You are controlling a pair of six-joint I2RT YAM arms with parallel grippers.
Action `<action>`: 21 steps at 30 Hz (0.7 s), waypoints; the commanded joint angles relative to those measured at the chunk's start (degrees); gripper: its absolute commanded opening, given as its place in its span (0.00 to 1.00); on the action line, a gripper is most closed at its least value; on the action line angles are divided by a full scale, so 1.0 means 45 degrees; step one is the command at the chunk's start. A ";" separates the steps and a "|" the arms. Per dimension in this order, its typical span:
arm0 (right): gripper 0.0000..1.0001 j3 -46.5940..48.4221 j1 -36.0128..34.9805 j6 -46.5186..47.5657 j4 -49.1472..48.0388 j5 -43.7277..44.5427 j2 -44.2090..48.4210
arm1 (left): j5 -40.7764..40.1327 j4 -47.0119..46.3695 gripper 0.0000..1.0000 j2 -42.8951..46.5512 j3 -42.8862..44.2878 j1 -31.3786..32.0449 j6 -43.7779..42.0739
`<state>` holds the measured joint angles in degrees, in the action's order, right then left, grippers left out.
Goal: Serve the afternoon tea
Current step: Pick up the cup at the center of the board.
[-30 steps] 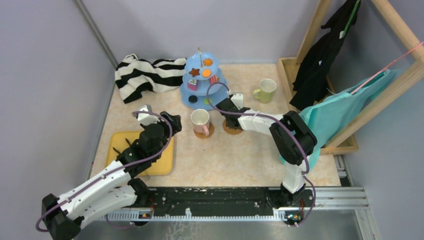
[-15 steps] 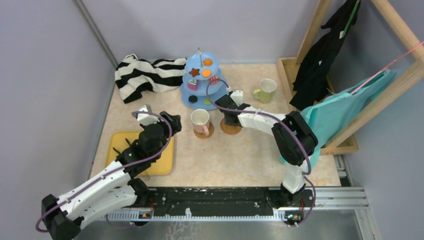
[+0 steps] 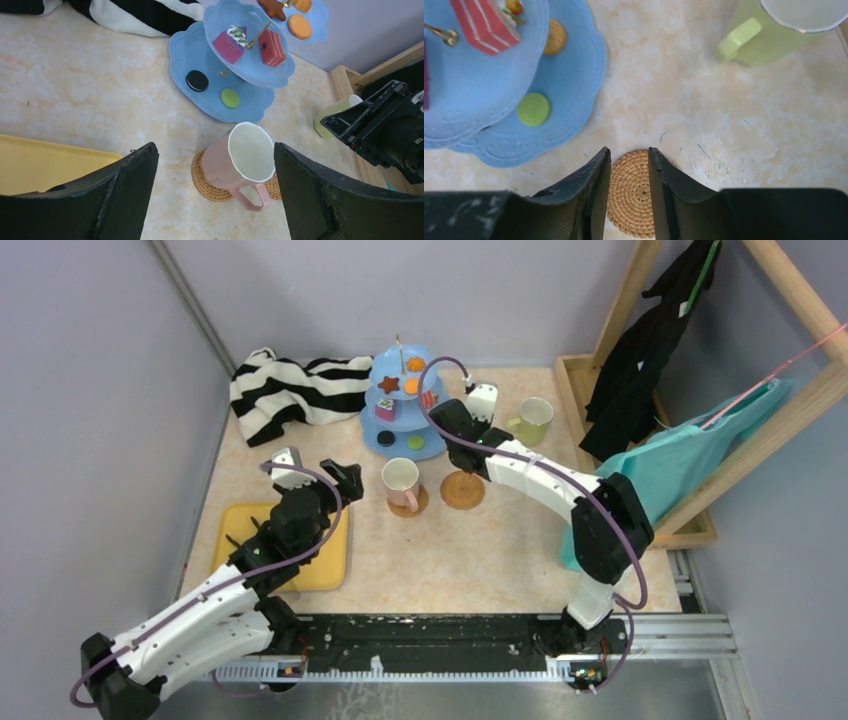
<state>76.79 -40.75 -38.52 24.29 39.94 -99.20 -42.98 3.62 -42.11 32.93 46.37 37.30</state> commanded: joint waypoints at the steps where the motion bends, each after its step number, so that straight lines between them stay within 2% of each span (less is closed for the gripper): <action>1: 0.46 0.0414 0.0169 -0.0436 -0.1203 0.0289 0.0875 | -0.0081 -0.1015 0.92 0.0073 0.0570 0.0047 -0.1177; 5: 0.44 0.0085 0.0704 -0.0228 -0.2124 -0.0758 0.1440 | 0.0124 -0.1543 0.95 -0.0024 0.0668 0.0037 -0.1778; 6: 0.41 0.0127 0.0720 -0.0211 -0.2206 -0.0654 0.1407 | 0.0165 -0.1673 0.95 -0.0050 0.0681 0.0036 -0.1923; 8: 0.23 0.0337 0.0733 -0.0761 -0.1981 0.0158 0.1250 | 0.0169 -0.1808 0.97 -0.0099 0.0700 0.0046 -0.2119; 9: 0.20 0.0515 0.0745 -0.1472 -0.1522 0.0825 0.1127 | 0.0134 -0.1835 0.98 -0.0154 0.0741 0.0040 -0.2166; 14: 0.18 0.2408 0.1079 -0.4506 0.1594 0.1714 -0.0145 | 0.0044 -0.1688 0.98 -0.0338 0.0984 0.0028 -0.2251; 19: 0.28 0.4787 0.1518 -0.5643 0.4153 0.1735 -0.1827 | -0.0052 -0.1537 0.99 -0.0374 0.1174 0.0028 -0.2238; 21: 0.40 0.5418 0.1762 -0.6001 0.4853 0.1630 -0.2236 | -0.0131 -0.1391 0.99 -0.0475 0.1327 0.0028 -0.2227</action>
<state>94.65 -34.96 -58.92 36.10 45.39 -105.89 -42.85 -2.52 -43.77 36.18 46.37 28.34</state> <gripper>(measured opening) 0.322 0.988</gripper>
